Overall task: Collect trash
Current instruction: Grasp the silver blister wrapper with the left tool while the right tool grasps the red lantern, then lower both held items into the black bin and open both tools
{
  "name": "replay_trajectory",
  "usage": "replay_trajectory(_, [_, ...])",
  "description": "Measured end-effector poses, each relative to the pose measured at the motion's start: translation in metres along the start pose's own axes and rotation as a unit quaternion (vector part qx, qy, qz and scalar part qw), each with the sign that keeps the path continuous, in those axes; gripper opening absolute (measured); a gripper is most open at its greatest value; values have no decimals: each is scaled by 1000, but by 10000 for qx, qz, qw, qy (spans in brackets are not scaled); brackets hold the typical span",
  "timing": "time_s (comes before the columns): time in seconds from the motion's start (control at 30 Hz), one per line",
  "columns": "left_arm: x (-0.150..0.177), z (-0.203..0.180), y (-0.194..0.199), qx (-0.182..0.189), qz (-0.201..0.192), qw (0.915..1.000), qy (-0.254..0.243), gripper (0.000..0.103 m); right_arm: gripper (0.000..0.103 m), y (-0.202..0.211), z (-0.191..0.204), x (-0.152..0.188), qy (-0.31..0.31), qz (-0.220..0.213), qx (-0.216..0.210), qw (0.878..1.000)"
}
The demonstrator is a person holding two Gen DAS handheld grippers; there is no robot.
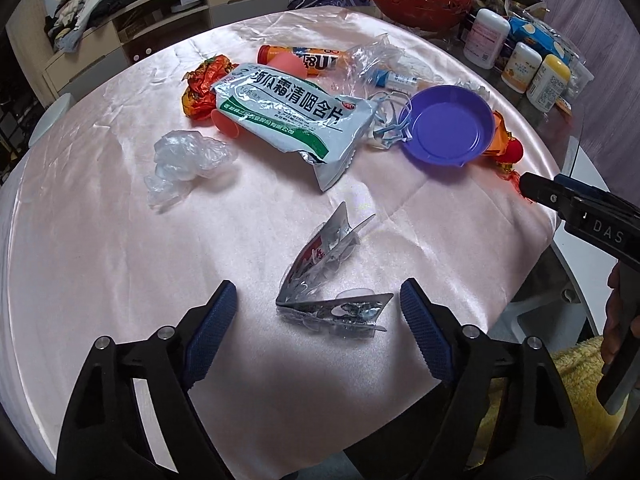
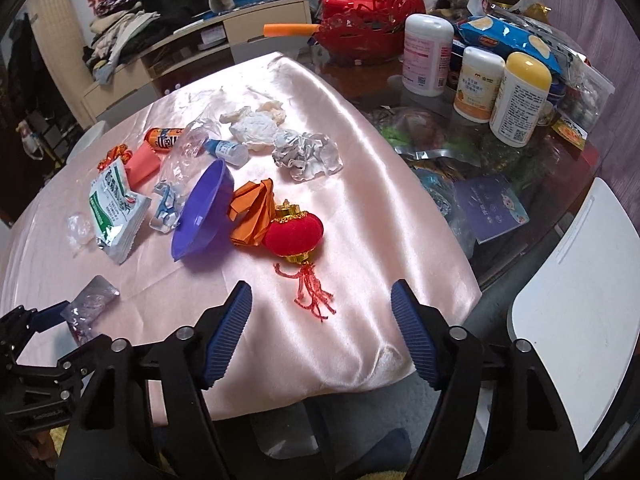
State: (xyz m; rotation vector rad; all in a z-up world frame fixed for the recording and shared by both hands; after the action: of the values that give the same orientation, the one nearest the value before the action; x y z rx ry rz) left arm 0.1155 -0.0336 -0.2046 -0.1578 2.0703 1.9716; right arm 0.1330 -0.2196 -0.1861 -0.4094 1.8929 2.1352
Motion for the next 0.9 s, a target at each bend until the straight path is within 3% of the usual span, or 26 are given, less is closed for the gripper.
replay_trajectory(0.17, [-7, -1, -5, -84, -25, 10000, -32, 73, 66, -9, 2, -9, 97, -13, -161, 9998])
replay_trajectory(0.33, [-12, 1, -5, -193, -99, 9997, -100, 64, 65, -21, 6, -21, 272, -15, 26, 9996])
replay_trajectory(0.47, [-15, 5, -3, -233, -154, 9996, -62, 48, 48, -25, 9, -28, 500, -85, 249, 9984])
replay_trajectory(0.53, [-15, 7, -2, -197, -141, 9997, -27, 48, 38, -23, 10, -28, 551, -74, 239, 9982])
replay_trajectory(0.9, [13, 7, 7, -47, -129, 9999, -58, 48, 38, -4, 12, 8, 428, 90, 4, 9990])
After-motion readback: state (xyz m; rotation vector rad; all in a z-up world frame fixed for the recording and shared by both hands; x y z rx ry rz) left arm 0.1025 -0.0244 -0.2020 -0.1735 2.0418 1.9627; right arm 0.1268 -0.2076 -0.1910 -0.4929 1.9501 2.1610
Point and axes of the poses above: each gripper's, at about its wrist camera, not at the fingertips, and y roughly against the way its jaws point, z to its left, x to its underside, the point moved 3 cm from there along -y, roughly the way its jaws point, and after that the axes turned 11 degrees about z, right-handed, at the moved point
